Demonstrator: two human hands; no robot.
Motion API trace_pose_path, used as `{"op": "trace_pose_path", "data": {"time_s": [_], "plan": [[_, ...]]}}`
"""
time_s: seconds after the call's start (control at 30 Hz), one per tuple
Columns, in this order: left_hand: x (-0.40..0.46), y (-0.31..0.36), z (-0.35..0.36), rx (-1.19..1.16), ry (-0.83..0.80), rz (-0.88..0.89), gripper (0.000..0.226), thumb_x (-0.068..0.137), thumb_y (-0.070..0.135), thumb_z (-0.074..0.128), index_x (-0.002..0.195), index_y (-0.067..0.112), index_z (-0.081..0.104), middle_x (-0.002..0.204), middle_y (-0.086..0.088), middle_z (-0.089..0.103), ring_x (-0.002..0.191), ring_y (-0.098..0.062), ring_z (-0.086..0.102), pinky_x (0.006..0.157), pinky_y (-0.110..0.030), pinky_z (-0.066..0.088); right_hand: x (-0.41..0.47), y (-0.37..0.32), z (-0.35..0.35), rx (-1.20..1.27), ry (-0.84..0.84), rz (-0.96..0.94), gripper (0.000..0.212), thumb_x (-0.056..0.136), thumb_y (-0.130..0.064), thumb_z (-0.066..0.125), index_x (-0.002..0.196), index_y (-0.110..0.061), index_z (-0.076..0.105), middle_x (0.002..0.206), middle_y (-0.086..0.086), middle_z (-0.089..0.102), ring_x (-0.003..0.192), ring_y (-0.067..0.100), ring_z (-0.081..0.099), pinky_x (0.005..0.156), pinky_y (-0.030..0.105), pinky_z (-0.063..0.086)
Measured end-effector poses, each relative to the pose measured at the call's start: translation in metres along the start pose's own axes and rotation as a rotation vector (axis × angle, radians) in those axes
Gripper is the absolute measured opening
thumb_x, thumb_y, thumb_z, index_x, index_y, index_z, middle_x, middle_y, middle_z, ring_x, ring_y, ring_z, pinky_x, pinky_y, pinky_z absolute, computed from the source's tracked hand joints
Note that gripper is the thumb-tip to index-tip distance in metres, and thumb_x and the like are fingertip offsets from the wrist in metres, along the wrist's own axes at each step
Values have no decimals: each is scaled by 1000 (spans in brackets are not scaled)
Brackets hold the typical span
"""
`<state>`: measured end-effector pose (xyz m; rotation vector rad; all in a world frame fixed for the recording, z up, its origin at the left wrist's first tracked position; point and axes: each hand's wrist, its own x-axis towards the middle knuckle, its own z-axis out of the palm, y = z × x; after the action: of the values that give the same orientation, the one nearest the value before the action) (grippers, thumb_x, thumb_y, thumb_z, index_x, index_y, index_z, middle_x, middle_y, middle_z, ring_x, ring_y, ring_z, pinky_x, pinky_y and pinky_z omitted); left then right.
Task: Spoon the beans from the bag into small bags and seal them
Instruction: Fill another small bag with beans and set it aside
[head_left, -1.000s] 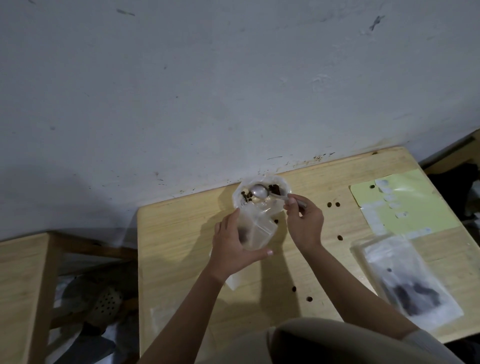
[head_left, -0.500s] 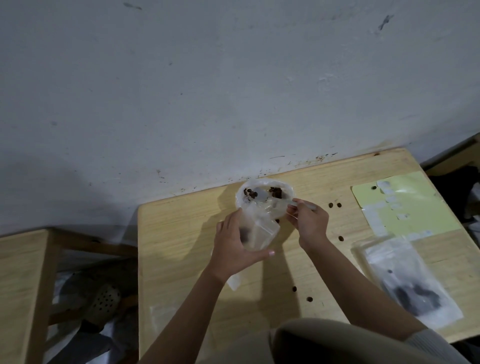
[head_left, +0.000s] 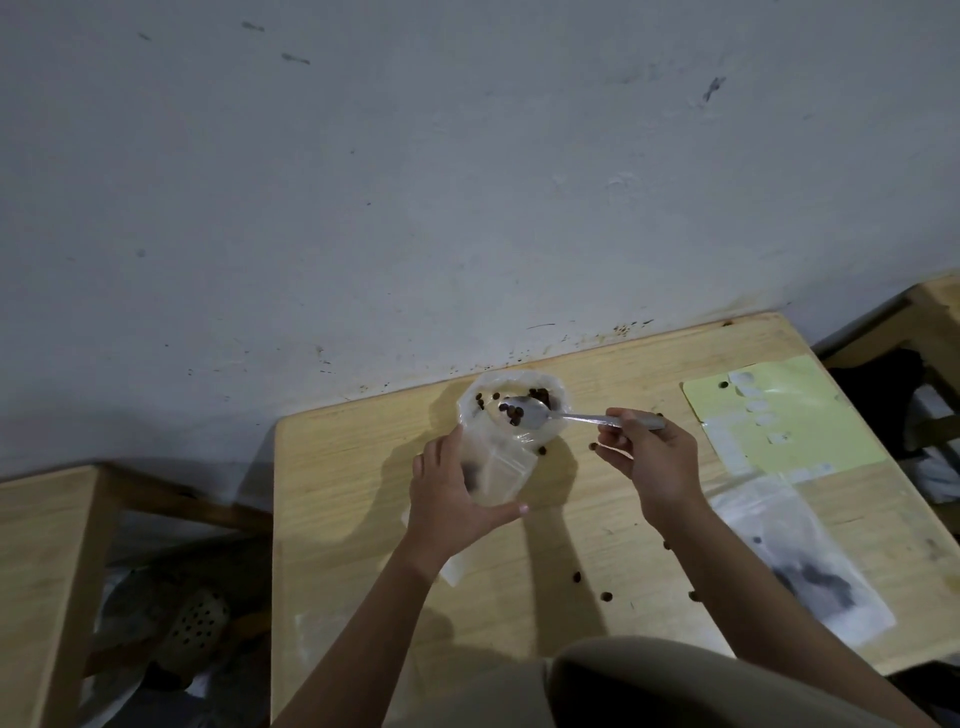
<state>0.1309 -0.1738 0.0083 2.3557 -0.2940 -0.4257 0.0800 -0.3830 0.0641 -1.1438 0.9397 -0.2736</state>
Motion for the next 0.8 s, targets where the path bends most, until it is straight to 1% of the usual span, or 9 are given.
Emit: {"op": "trace_pose_path", "data": {"time_s": [0.2, 0.3, 0.4, 0.5, 0.57, 0.63, 0.7, 0.77, 0.8], "plan": [[-6, 12, -4, 1, 55, 1, 125, 45, 68, 79, 146, 24, 20, 136, 6, 31, 123, -16, 26, 104, -39, 36, -26, -10, -6, -184, -142, -291, 18, 93, -6, 54, 86, -12, 69, 75, 12, 65, 73, 23, 64, 64, 24, 58], [-12, 18, -7, -1, 99, -11, 123, 45, 67, 79, 145, 22, 23, 134, 4, 33, 123, -18, 27, 106, -40, 33, -34, -13, -8, -228, -174, -391, 20, 92, -6, 55, 87, -17, 71, 77, 8, 68, 71, 13, 66, 65, 24, 57], [-24, 17, -9, -11, 157, -11, 120, 46, 65, 81, 144, 20, 26, 132, 1, 35, 123, -20, 28, 106, -36, 31, -39, -15, -11, -187, -135, -427, 18, 92, -6, 56, 88, -16, 70, 77, 7, 68, 70, 13, 65, 66, 26, 58], [-40, 11, -12, -18, 198, -16, 122, 48, 64, 81, 145, 17, 25, 134, -1, 35, 124, -20, 27, 107, -35, 29, -35, -10, -9, -168, -49, -381, 16, 92, -10, 57, 84, -18, 69, 75, 7, 67, 70, 16, 66, 66, 29, 58], [-52, 9, -13, -27, 225, -27, 124, 47, 68, 79, 146, 15, 25, 133, -2, 37, 123, -19, 29, 107, -36, 30, -23, -1, -2, -201, 17, -287, 14, 91, -14, 59, 81, -17, 69, 72, 7, 67, 72, 20, 66, 68, 34, 57], [-66, 9, -12, -35, 266, -32, 127, 45, 76, 70, 146, 14, 26, 130, -3, 39, 120, -20, 31, 105, -36, 30, -10, 10, 9, -232, 60, -173, 13, 89, -16, 60, 82, -11, 70, 69, 7, 67, 69, 22, 64, 70, 37, 57], [-81, 9, -9, -47, 296, -43, 127, 44, 81, 64, 145, 13, 27, 128, -3, 40, 119, -19, 32, 104, -34, 29, 0, 19, 21, -224, 70, -78, 15, 89, -14, 59, 76, -11, 67, 71, 9, 66, 69, 22, 62, 73, 40, 57], [-95, 9, -4, -71, 312, -59, 126, 45, 80, 65, 146, 15, 25, 128, -2, 39, 119, -18, 32, 103, -31, 27, 6, 25, 30, -187, 51, 4, 15, 88, -8, 59, 75, -11, 65, 78, 15, 65, 68, 21, 60, 68, 36, 56], [-101, 8, -3, -78, 319, -64, 126, 45, 78, 66, 146, 15, 24, 129, -2, 39, 120, -19, 32, 103, -28, 24, 8, 28, 34, -166, 30, 45, 9, 87, -5, 60, 82, -8, 66, 81, 15, 64, 66, 19, 59, 64, 33, 54]]}}
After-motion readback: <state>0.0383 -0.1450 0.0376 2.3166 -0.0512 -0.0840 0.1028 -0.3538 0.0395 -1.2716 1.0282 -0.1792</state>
